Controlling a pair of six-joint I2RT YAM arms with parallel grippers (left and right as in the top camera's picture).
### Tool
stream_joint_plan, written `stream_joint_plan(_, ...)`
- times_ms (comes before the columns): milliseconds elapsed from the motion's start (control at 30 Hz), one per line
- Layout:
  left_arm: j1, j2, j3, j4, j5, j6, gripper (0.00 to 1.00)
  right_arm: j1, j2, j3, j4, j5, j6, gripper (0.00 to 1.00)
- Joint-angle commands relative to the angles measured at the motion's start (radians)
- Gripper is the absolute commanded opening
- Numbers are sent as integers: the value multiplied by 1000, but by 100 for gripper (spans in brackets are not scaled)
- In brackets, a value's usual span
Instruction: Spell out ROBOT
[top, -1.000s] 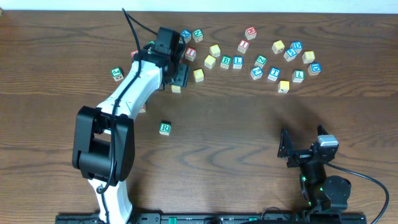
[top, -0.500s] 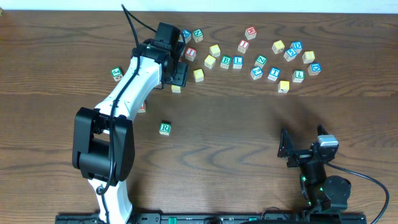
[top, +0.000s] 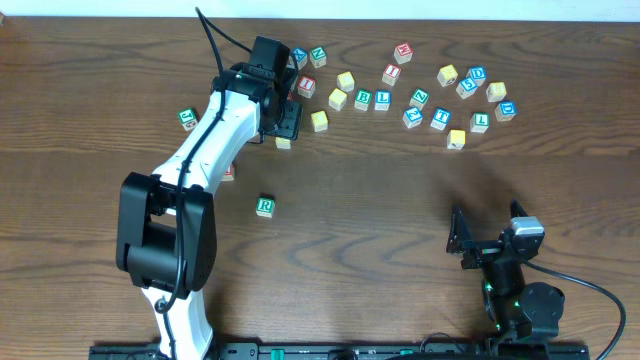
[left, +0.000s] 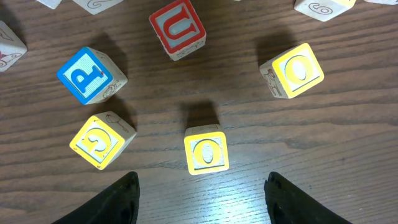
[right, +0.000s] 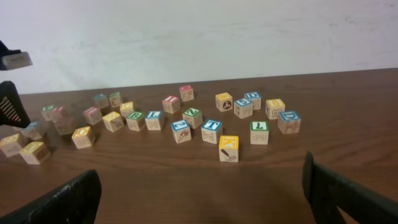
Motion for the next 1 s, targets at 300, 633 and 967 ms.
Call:
stream_joint_plan(300,0,99,24,10,52,9,64,-6,-4,-2,-3,-6,-10,99)
stream_joint_plan(633,0,100,36,13,52,10,64,-6,-4,-2,-3,-6,-10,99)
stream_joint_plan(967,0,106,35,9,51,23,64,-6,-4,-2,-3,-6,-10,99)
